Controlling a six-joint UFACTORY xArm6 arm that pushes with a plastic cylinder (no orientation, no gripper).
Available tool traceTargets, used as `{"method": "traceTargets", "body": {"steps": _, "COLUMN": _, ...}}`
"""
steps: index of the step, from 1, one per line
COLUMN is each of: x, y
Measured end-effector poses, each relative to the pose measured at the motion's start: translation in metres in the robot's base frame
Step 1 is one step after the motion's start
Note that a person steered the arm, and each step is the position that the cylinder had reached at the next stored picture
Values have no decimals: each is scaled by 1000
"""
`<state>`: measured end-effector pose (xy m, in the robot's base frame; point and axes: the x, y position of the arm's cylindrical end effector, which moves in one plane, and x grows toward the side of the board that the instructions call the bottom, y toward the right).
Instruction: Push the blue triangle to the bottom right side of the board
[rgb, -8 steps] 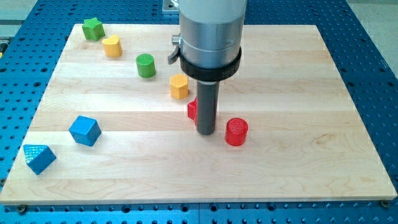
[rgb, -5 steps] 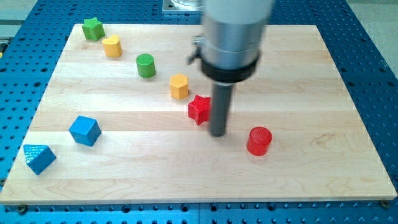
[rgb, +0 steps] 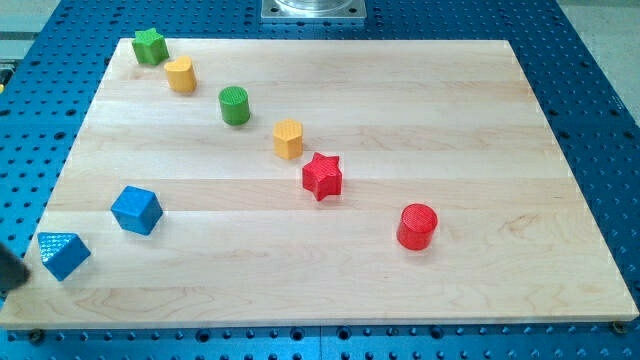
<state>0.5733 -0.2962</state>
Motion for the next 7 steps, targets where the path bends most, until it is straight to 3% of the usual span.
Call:
{"method": "traceTargets", "body": {"steps": 2, "x": -28, "y": 93}}
{"method": "traceTargets", "body": {"steps": 5, "x": -33, "y": 54}}
{"method": "traceTargets", "body": {"steps": 7, "x": -12, "y": 163}}
